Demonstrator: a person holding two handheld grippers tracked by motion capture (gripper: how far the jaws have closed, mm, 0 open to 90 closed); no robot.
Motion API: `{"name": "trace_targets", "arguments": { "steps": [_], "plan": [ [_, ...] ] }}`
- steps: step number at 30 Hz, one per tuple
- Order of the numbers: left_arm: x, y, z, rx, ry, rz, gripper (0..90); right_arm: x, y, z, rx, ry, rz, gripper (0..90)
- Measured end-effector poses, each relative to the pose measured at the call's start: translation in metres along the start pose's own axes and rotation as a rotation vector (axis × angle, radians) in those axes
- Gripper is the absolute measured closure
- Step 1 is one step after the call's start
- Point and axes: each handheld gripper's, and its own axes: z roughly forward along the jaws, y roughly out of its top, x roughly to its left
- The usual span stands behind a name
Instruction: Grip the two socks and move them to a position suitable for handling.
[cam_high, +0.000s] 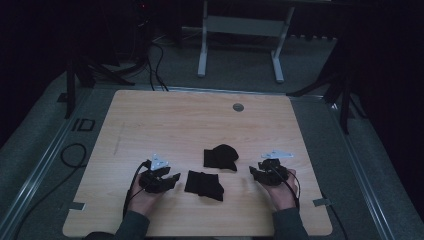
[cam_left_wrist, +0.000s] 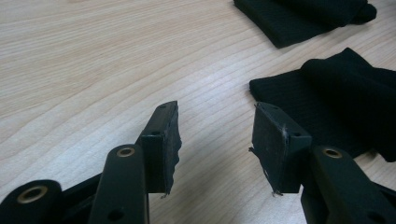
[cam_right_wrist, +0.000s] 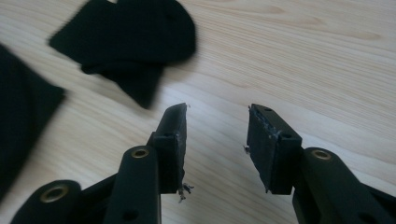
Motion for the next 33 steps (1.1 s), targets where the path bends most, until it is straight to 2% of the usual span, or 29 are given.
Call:
{"name": "trace_targets", "arguments": {
  "steps": [5, 11, 21, 28, 33],
  "plan": [
    [0.0, 0.001, 0.0, -0.005, -0.007, -0.005, 50.6, 0.01, 0.005, -0.001, -0.001, 0.042, -0.018, 58.3],
    [-0.004, 0.002, 0.002, -0.007, -0.021, -0.003, 49.4, 0.017, 0.009, -0.002, 0.004, 0.099, -0.011, 57.2],
    [-0.01, 0.004, 0.004, -0.011, -0.034, 0.012, 47.8, 0.034, 0.013, 0.002, 0.016, 0.139, -0.04, 56.5],
    [-0.009, 0.004, 0.003, -0.021, -0.047, 0.01, 47.5, 0.048, 0.015, 0.003, 0.015, 0.165, -0.067, 56.7],
    [-0.011, 0.004, 0.002, -0.028, -0.05, 0.037, 48.2, 0.056, 0.016, 0.003, 0.019, 0.191, -0.071, 57.0]
  ]
}}
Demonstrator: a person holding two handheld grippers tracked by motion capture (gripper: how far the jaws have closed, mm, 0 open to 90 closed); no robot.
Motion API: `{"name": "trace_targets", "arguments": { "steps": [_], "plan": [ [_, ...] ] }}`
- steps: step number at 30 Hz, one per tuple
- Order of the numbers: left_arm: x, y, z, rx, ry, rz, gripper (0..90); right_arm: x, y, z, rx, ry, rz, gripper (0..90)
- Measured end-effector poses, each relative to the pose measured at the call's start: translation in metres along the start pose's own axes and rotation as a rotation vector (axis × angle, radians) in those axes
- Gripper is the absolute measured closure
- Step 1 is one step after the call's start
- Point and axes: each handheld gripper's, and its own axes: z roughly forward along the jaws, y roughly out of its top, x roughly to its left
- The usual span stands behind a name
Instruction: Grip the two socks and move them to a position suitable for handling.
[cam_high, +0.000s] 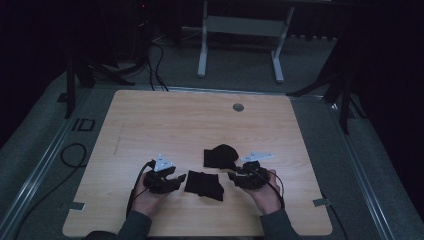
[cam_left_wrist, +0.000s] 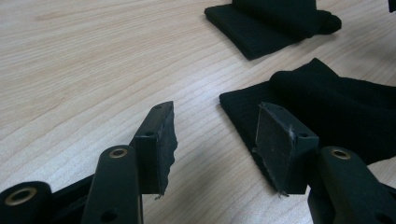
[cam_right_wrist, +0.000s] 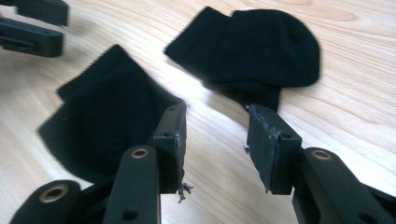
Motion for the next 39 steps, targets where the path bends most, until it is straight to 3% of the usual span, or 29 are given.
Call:
{"name": "trace_targets", "arguments": {
  "steps": [7, 16, 22, 29, 39],
  "plan": [
    [-0.003, -0.001, 0.0, -0.01, 0.004, 0.009, 54.8, 0.014, 0.002, 0.007, 0.005, 0.038, -0.018, 56.5],
    [-0.008, -0.001, 0.001, -0.016, -0.003, 0.031, 58.0, 0.031, -0.003, 0.027, 0.068, 0.076, -0.046, 57.2],
    [-0.014, -0.001, 0.0, -0.029, -0.007, 0.048, 61.4, 0.035, -0.009, 0.044, 0.128, 0.067, -0.051, 63.5],
    [-0.029, -0.002, 0.006, -0.006, -0.041, 0.124, 67.2, 0.039, -0.009, 0.044, 0.132, 0.077, -0.062, 80.7],
    [-0.046, -0.006, 0.016, 0.057, -0.065, 0.187, 82.3, 0.041, -0.009, 0.044, 0.121, 0.063, -0.058, 84.7]
  ]
}}
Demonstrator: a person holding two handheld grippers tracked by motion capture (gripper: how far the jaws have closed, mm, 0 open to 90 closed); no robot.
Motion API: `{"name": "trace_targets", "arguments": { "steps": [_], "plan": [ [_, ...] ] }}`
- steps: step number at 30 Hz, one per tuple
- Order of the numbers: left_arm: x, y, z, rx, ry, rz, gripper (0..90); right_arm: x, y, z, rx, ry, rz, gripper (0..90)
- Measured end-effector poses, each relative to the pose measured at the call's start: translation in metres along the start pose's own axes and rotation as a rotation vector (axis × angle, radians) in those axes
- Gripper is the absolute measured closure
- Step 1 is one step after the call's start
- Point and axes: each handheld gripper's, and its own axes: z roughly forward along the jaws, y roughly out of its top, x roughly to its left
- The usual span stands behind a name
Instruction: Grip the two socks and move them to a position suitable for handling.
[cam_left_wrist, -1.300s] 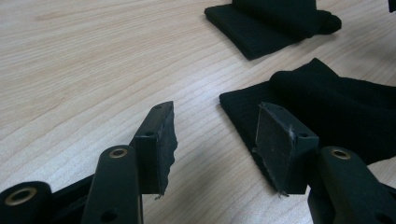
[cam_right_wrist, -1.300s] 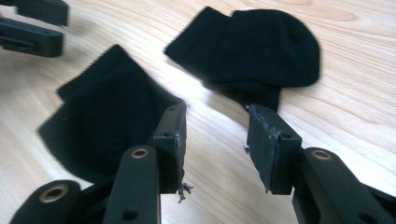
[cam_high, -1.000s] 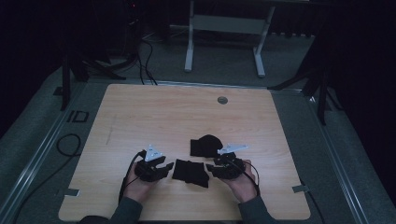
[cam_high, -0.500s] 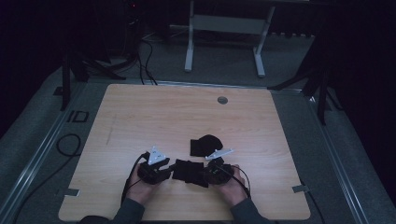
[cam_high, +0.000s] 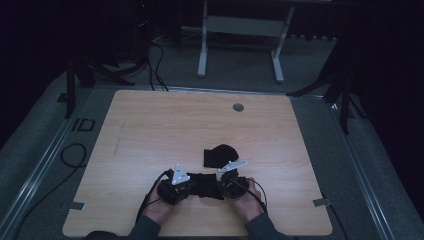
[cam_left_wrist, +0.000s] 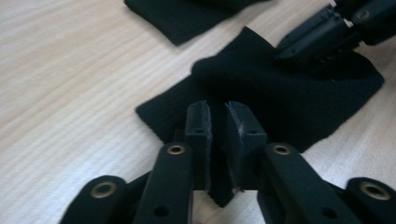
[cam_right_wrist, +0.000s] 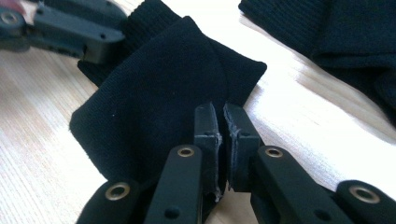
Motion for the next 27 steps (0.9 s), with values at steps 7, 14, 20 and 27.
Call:
{"name": "trace_targets", "arguments": {
  "steps": [7, 14, 20, 27],
  "plan": [
    [-0.003, 0.0, 0.004, 0.037, 0.012, 0.041, 87.5, 0.001, 0.0, -0.005, -0.006, -0.003, -0.013, 85.2],
    [-0.002, 0.0, 0.004, 0.036, 0.003, 0.025, 87.9, -0.001, 0.001, -0.015, -0.019, -0.01, -0.011, 85.4],
    [-0.001, -0.001, 0.004, 0.035, 0.006, 0.023, 88.0, -0.004, -0.001, -0.021, -0.018, -0.036, -0.01, 86.5],
    [-0.001, -0.001, 0.004, 0.037, 0.008, 0.034, 87.9, -0.017, -0.002, -0.043, -0.057, -0.054, 0.016, 87.0]
  ]
}}
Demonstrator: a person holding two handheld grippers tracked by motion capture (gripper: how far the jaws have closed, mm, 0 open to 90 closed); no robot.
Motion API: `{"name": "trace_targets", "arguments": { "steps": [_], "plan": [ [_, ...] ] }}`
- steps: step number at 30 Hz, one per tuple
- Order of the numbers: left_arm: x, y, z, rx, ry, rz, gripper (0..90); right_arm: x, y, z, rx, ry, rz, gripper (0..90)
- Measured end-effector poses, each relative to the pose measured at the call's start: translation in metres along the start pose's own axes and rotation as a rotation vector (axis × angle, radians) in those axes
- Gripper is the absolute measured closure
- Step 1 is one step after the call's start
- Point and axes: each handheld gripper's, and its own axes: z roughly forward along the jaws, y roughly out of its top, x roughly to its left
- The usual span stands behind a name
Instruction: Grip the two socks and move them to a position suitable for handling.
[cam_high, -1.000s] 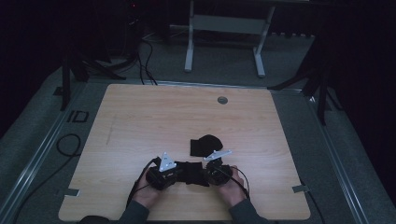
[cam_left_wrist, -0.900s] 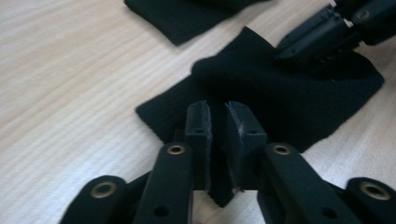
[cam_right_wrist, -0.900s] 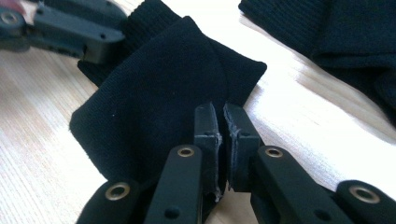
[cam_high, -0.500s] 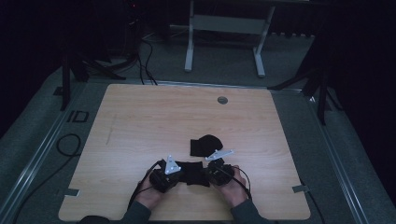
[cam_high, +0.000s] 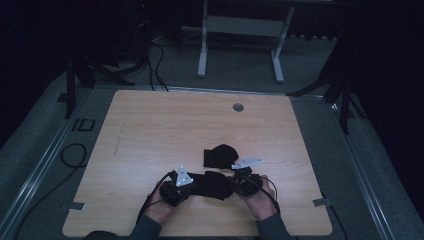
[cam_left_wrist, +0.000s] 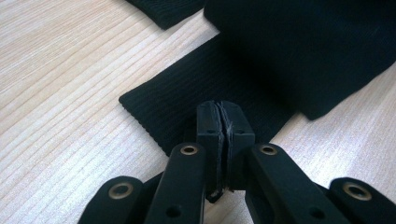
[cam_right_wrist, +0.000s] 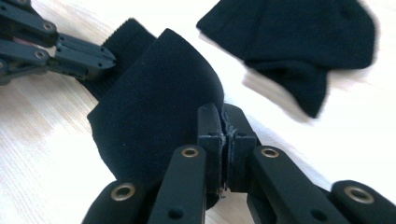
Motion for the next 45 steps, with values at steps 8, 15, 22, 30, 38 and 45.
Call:
{"name": "trace_targets", "arguments": {
  "steps": [8, 15, 22, 30, 38, 45],
  "plan": [
    [-0.003, 0.0, 0.0, -0.002, 0.021, 0.028, 87.5, -0.019, -0.002, -0.026, -0.031, -0.024, 0.031, 86.6],
    [-0.003, -0.001, -0.001, 0.001, 0.026, 0.033, 87.2, -0.034, -0.01, -0.037, -0.023, -0.033, 0.063, 86.5],
    [0.005, -0.003, -0.005, 0.007, 0.05, 0.014, 86.2, -0.041, -0.016, -0.034, 0.009, -0.023, 0.077, 86.4],
    [0.016, -0.007, -0.011, 0.021, 0.088, -0.012, 85.0, -0.046, -0.025, -0.025, 0.077, -0.011, 0.061, 86.2],
    [0.021, -0.007, -0.012, 0.027, 0.134, -0.016, 84.4, -0.054, -0.032, -0.007, 0.096, -0.057, 0.039, 84.4],
    [0.026, -0.007, -0.014, 0.002, 0.132, -0.049, 81.1, -0.058, -0.033, -0.006, 0.076, -0.098, 0.024, 72.3]
  ]
}}
